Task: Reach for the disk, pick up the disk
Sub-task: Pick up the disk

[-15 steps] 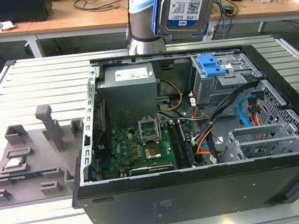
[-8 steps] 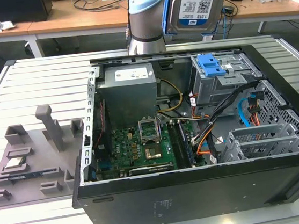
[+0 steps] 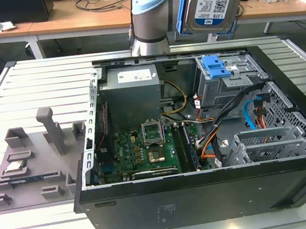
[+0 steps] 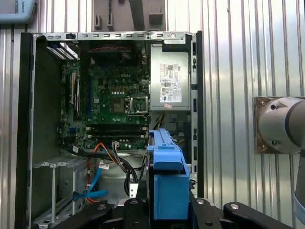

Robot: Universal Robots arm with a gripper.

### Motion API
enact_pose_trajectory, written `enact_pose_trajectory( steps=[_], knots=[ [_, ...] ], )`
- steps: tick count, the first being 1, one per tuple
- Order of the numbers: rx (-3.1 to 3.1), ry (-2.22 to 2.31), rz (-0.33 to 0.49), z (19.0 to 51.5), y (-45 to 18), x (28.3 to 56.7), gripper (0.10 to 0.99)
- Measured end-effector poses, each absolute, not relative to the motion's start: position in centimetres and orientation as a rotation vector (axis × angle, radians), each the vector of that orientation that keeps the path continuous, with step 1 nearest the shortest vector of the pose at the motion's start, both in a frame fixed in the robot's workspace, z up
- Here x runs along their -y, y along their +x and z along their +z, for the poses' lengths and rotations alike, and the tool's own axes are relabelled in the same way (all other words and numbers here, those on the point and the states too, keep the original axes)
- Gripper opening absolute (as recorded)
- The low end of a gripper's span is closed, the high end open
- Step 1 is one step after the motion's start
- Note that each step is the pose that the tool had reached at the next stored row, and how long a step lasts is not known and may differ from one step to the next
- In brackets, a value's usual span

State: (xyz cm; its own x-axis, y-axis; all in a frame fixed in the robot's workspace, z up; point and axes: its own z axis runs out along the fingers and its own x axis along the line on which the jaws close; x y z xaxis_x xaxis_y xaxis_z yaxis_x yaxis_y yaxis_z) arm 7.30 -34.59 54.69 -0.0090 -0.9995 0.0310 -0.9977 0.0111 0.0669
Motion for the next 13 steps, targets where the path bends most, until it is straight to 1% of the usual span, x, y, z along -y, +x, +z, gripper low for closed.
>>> enact_pose_trajectory(
  steps=[13],
  knots=[
    [2.183, 2.161, -0.040, 54.7, 10.8, 34.6, 0.361]
  ],
)
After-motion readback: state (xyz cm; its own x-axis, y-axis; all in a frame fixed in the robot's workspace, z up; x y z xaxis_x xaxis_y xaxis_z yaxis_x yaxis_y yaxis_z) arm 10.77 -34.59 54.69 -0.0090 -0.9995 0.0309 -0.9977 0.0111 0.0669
